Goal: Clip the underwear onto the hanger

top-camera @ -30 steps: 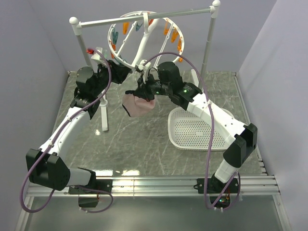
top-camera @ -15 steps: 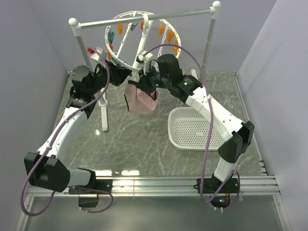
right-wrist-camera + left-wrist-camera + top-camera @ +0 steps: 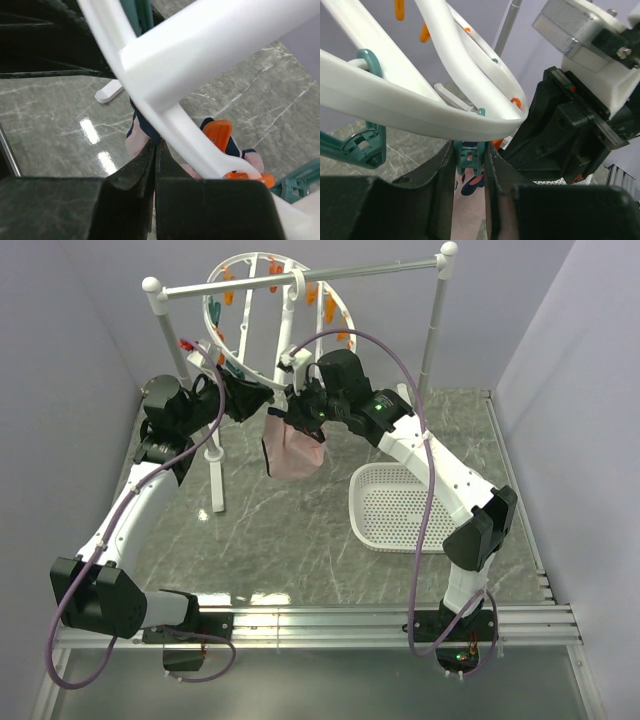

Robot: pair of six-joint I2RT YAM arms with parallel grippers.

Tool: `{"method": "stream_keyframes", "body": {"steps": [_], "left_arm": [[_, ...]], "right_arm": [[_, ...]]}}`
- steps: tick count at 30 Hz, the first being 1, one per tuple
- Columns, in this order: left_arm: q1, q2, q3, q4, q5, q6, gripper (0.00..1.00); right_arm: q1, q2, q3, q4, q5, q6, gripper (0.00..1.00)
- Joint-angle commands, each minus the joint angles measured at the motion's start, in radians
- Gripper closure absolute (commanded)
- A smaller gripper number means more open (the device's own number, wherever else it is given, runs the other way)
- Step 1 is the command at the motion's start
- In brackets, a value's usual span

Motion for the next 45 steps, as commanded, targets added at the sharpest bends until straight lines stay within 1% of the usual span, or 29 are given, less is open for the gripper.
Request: {"method": "stream_keyframes", "body": {"steps": [1,5,11,23,32,45], "left_arm": [[0.003,-0.006,0.026,0.024,0.074,-0.016,1.00],[0.003,0.006,0.032,0.016,0.105,-0.015,1.00],[0.003,0.012,0.034,0.005,0.123,0.012,1.00],[0.003,0.028,0.043,-0.012,0.172,0.019,1.00],[0.003,0.039,0.051,-0.029,0.191,0.021,1.00],[0.004,0.043,0.061,-0.050,0.195,0.028,1.00]], "right_arm": [[0.007,0.003,0.052,0.007,0.045,-0.012,1.00],[0.009,-0.004,0.050,0.033,0.057,0.001,1.00],[0.017,-0.030,0.038,0.065,0.031,-0.016,1.00],[0.021,-0.021,0.072,0.051,0.034,-0.048,1.00],[0.021,-0.023,0.076,0.056,0.058,-0.056,1.00],[0.020,-0.063,0.029,0.104,0.072,-0.081,1.00]]}}
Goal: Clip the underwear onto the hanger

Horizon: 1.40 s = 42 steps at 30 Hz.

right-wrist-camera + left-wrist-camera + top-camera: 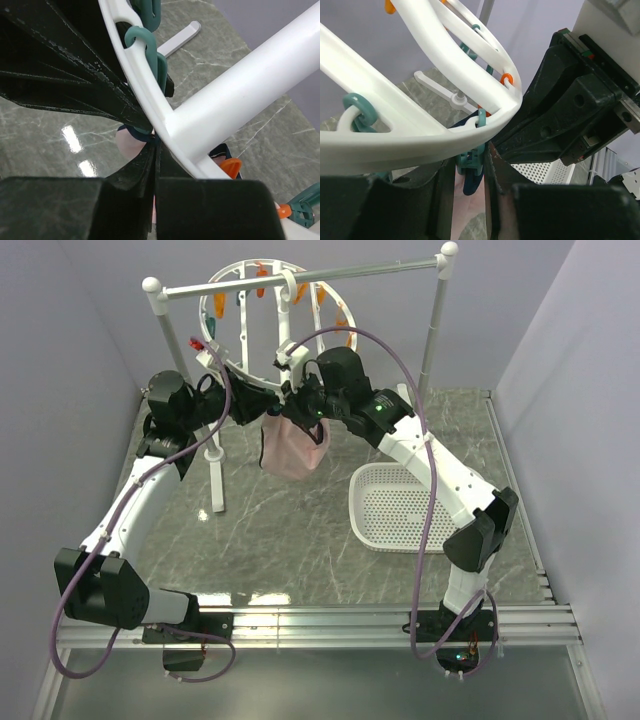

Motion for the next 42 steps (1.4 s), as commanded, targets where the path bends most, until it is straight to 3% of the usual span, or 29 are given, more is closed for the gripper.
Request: {"method": "stream_keyframes", "body": {"steps": [1,8,11,18,25,29,39,42], "left_arm": [[-0.001,0.002,0.038,-0.031,0.062,0.012,1.00],[-0.001,-0.002,0.035,-0.041,0.065,0.022,0.99],[0.002,-0.005,0.040,-0.037,0.064,0.012,0.92],[0.007,0.002,0.064,-0.037,0.044,-0.009,0.63],[0.015,-0.003,0.083,-0.025,0.024,-0.024,0.50],[0.025,-0.017,0.069,-0.003,0.012,-0.043,0.33],[0.054,-0.090,0.005,-0.054,0.041,-0.035,0.21],[0.070,-0.135,-0.048,-0.078,0.038,-0.041,0.17]], "right_arm": [[0.004,-0.065,0.004,0.078,0.030,-0.017,1.00],[0.004,-0.077,-0.014,0.101,0.039,-0.016,1.00],[0.002,-0.074,-0.011,0.092,0.036,-0.019,1.00],[0.004,-0.075,-0.011,0.084,0.028,-0.025,1.00],[0.004,-0.075,-0.011,0.083,0.030,-0.028,1.00],[0.004,-0.074,-0.011,0.083,0.033,-0.028,1.00],[0.004,-0.075,-0.017,0.080,0.030,-0.030,1.00],[0.004,-0.089,-0.046,0.086,0.019,-0.037,0.93]]}}
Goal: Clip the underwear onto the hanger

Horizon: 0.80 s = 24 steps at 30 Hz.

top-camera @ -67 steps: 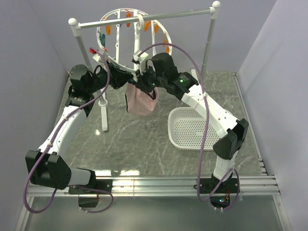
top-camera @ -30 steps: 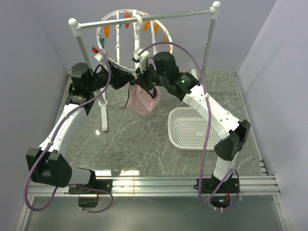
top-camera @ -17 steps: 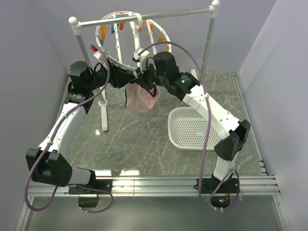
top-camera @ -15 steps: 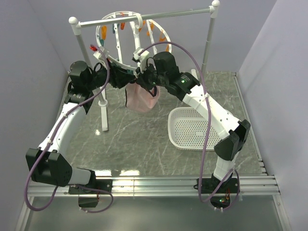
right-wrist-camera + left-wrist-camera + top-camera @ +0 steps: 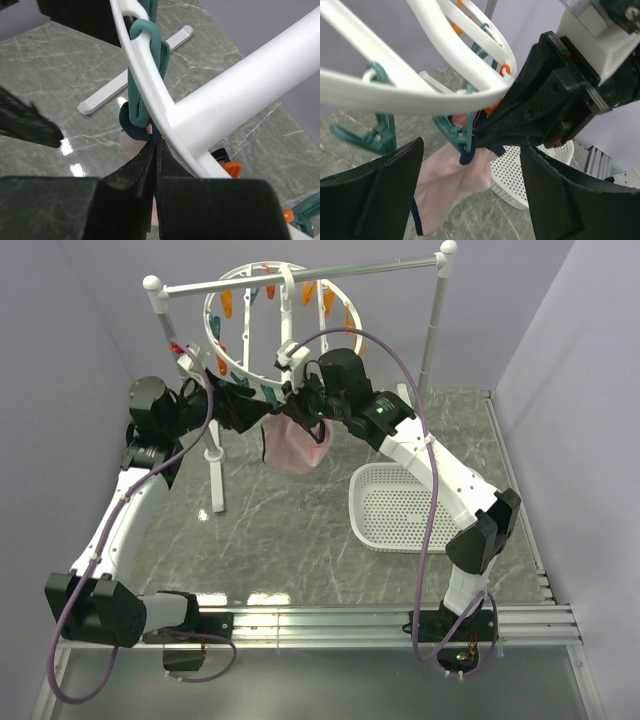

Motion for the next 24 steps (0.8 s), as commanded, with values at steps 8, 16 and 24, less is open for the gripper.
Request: {"method": "stream_keyframes", "body": {"steps": [8,16,24], "left_arm": [[0.020,-0.211,-0.206,-0.080,-0.031,-0.039,0.10],[0.023,-0.334,-0.281,-0.199,-0.122,-0.068,0.01],[0.032,-0.337,-0.160,-0.518,-0.286,-0.006,0.01]], "right_arm": [[0.012,-0.129,-0.126,0.070,-0.045,-0.051,0.65],[0.029,-0.238,-0.249,0.087,-0.102,-0.058,0.39],[0.018,-0.482,-0.432,0.130,-0.089,-0.048,0.17]]}}
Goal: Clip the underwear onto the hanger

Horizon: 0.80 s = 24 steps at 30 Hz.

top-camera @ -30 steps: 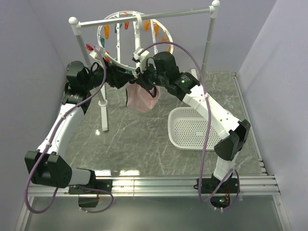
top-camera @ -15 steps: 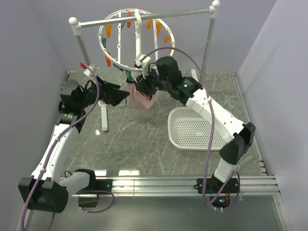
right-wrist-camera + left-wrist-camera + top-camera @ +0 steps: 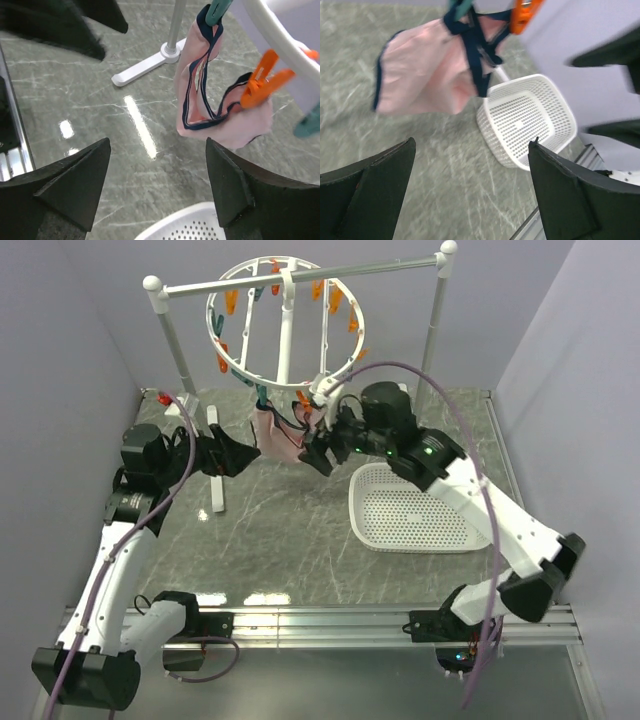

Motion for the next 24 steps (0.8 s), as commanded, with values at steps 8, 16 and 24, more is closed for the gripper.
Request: {"method": "stream_keyframes", "body": {"steps": [8,16,24], "left_arm": [[0.009,0.067,0.238,-0.361,-0.289,0.149,0.01],[0.009,0.045,0.234,-0.392,-0.429,0.223,0.01],[0.016,0.028,0.161,-0.389,-0.520,0.229,0.01]], "right_arm": [[-0.264,-0.318,-0.183,0.011,-0.018,0.133,0.11],[-0.552,-0.553,-0.474,-0.014,-0.035,0.175,0.11],[-0.743,-0.702,-0.711,-0.020,-0.120,0.235,0.10]]}}
